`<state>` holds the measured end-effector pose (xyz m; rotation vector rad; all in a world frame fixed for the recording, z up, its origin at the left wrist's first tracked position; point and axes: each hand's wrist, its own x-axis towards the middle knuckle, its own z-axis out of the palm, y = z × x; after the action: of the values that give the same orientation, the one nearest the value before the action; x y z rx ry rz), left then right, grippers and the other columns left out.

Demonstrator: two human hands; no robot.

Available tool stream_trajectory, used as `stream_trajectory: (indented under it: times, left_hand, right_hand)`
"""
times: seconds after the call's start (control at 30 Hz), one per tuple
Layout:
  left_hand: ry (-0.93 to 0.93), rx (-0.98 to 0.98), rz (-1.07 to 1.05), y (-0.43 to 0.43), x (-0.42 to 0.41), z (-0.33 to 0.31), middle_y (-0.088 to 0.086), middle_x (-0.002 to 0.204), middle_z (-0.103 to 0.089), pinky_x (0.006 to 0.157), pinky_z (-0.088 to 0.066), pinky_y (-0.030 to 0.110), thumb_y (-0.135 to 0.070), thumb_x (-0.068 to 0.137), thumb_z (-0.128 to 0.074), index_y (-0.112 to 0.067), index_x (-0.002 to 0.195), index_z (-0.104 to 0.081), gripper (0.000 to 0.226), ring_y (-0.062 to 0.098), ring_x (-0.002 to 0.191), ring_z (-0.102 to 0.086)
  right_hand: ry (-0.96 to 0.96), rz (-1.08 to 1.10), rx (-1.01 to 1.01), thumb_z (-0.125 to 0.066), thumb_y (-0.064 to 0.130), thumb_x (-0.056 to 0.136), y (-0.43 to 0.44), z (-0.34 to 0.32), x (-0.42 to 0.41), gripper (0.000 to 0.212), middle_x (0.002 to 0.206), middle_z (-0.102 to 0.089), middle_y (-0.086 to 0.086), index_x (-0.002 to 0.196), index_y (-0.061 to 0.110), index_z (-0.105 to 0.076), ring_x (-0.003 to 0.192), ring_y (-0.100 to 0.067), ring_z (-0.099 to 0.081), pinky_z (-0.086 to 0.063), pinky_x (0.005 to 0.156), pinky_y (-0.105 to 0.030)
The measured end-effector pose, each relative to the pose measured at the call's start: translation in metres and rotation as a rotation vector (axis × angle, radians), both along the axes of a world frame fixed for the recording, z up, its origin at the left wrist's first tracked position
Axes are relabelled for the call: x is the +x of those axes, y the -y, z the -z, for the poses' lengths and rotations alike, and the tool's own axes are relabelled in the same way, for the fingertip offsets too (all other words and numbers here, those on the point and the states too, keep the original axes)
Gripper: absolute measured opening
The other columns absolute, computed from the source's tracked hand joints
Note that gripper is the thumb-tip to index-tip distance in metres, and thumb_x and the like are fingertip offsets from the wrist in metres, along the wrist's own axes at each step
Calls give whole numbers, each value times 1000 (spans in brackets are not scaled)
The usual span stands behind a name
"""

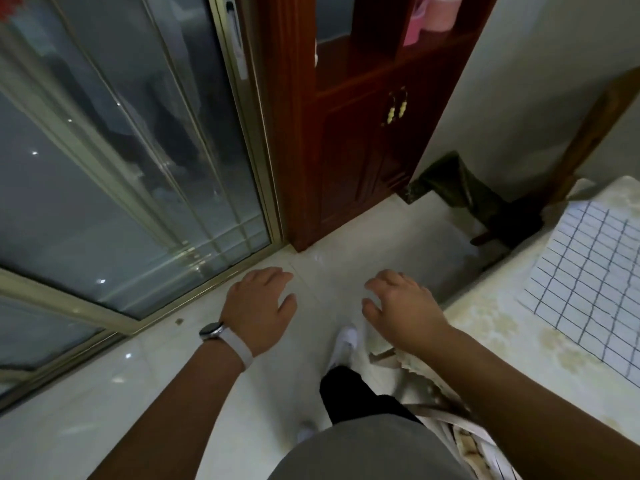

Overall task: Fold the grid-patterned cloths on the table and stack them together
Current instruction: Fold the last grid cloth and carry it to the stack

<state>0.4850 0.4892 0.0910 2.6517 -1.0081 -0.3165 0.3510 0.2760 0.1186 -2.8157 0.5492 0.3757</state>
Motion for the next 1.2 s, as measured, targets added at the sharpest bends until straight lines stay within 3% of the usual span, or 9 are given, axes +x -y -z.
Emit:
stream_trajectory:
  times: [0.33,0.53,0.7,0.97,1.07,1.2]
  left_hand:
    - [4,151,96,109,109,2,5,127,-61,95,-46,45,-53,84,-30,-18,124,-62,62,29,115,-55]
    - [55,76,183,212,165,-12,4,114,-66,82,-51,42,-46,84,-39,-17,113,-66,50,29,99,-61]
    - [57,4,280,295,194,-30,2,122,-62,91,-47,43,-48,84,-35,-18,120,-63,55,26,111,-55]
    - [75,58,494,397,228,-24,1,120,-62,86,-47,41,-40,83,-43,-18,115,-64,45,27,110,-55]
    - [45,75,590,432,239,-13,3,116,-63,83,-48,42,-44,79,-36,-16,111,-65,51,29,107,-57]
    - [-27,59,726,490,262,-4,2,125,-60,91,-44,40,-49,79,-29,-17,120,-62,62,28,115,-53]
  right_hand:
    - [-6,66,115,-39,46,97,101,34,96,45,138,-50,2,136,26,-50,125,-21,-47,-36,103,-37]
    - [-26,144,100,-40,42,95,197,19,136,41,129,-54,-3,127,21,-54,117,-25,-51,-42,97,-37]
    - [33,242,41,-41,43,96,262,-3,156,42,131,-53,-3,132,23,-51,118,-25,-50,-43,96,-40]
    - [2,424,86,-40,44,95,297,6,162,42,129,-54,-2,130,24,-52,117,-25,-51,-45,96,-39]
    - [-30,494,102,-40,44,96,313,11,165,42,130,-52,-1,131,24,-51,119,-25,-50,-44,97,-40]
    - [-42,634,84,-39,44,96,350,10,180,41,129,-53,-2,129,23,-52,116,-25,-51,-45,96,-40]
